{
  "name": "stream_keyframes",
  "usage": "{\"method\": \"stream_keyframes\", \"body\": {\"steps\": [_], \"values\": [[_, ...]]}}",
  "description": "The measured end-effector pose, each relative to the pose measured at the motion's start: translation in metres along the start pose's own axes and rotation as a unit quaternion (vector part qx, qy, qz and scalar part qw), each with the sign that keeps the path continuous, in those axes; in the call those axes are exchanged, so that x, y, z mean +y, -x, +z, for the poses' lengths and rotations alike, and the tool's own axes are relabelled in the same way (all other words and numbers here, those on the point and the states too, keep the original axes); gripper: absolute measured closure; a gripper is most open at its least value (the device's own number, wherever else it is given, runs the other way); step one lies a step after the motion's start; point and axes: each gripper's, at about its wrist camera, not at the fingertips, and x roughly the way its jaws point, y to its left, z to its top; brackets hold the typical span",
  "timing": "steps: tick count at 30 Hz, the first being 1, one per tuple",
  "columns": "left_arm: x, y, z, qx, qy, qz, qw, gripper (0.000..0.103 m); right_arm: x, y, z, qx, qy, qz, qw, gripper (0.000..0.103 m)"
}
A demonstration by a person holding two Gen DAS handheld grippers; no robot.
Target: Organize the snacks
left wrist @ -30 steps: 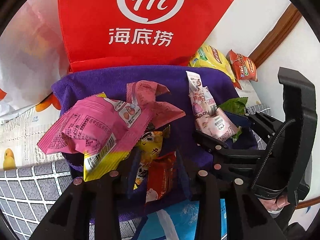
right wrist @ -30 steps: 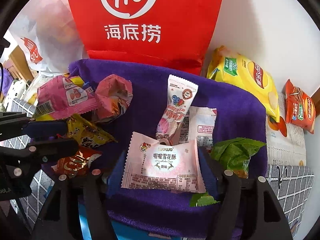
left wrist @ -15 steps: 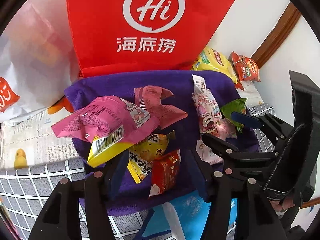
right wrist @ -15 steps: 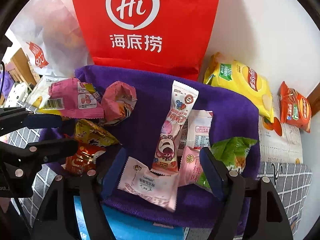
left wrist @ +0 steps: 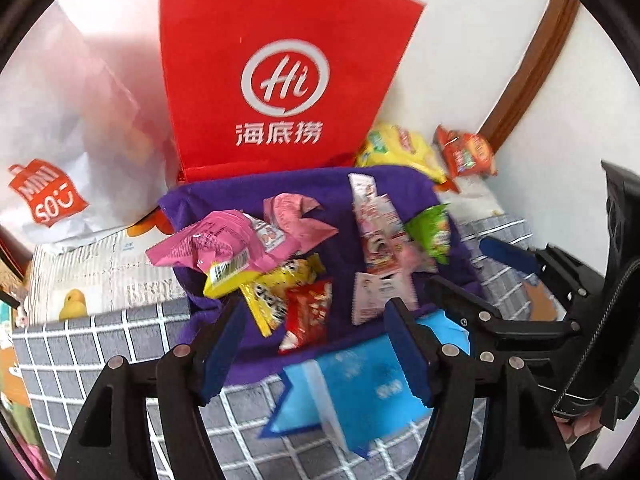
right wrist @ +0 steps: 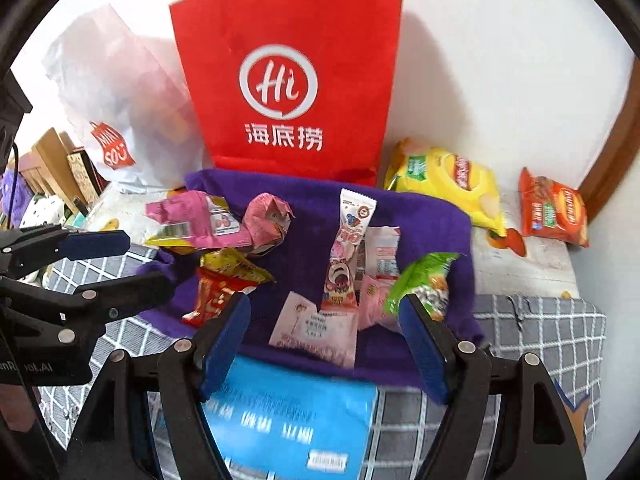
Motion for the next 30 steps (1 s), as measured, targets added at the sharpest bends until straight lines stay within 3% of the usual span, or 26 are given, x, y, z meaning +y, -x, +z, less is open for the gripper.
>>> {"method": "stream_keyframes", "body": {"steps": [4,12,18,20,30], "values": [[-0.013,0.030,-0.019,-0.031,0.007,-0.004,0.9995,0.028,-0.002,0.035,-0.015,-0.018,-0.015,-0.008,1.000,0.027],[-0.036,0.091,-0.061,-0.087,0.006,0.025,0.9959,0.017,-0.003,0.098,-0.057,-0.043,-0.031,-0.023,0.998,0.026],[-0.053,0.122,-0.087,-0.127,0.000,0.070,0.9894,0.013,-0.009,0.133,-0.087,-0.064,-0.058,-0.041,0.995,0.013],[-0.057,0.128,-0.093,-0.131,-0.003,0.083,0.9879,0.012,-0.010,0.144,-0.096,-0.070,-0.063,-0.044,0.995,0.005],[-0.077,0.155,-0.123,-0.149,-0.008,0.097,0.9840,0.012,-0.009,0.180,-0.124,-0.092,-0.064,-0.062,0.992,0.003]]}}
